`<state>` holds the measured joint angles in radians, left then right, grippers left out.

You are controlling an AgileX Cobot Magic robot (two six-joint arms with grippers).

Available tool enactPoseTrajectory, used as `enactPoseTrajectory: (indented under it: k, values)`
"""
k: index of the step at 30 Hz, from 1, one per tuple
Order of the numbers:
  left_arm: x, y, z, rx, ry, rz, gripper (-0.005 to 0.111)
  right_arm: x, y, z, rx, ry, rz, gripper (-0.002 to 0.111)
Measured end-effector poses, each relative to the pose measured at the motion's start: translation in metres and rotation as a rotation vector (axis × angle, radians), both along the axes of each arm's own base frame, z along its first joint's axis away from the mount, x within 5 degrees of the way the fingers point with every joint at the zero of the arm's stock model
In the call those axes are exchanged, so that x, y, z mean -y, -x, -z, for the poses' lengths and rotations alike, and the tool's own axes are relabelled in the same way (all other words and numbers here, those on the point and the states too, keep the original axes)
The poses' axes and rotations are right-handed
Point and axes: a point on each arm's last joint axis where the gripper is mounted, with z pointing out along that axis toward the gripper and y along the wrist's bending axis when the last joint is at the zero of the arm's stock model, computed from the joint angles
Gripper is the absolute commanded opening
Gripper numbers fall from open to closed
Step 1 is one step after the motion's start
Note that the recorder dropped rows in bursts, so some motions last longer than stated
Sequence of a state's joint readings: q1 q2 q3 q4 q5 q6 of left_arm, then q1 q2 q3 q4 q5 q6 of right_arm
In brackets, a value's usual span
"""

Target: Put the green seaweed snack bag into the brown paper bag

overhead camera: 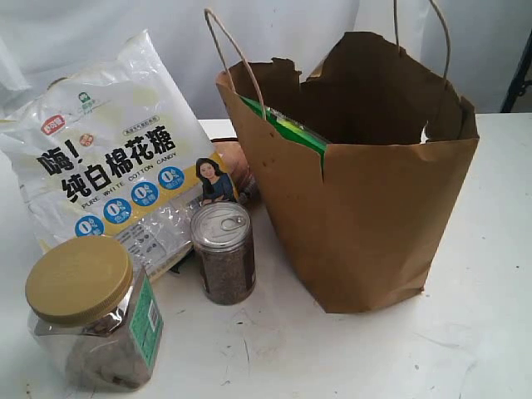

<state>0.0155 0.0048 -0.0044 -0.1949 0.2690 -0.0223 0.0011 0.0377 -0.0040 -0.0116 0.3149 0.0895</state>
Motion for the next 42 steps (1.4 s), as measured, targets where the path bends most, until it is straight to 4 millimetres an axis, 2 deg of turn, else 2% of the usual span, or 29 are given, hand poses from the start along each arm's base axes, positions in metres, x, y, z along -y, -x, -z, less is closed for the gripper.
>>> enactPoseTrajectory:
  k: [42]
  values:
    - [0.0, 0.0, 0.0, 0.0, 0.0, 0.0, 0.0, 0.0007, 0.0001, 0.0002, -0.002, -0.018, 0.02, 0.0]
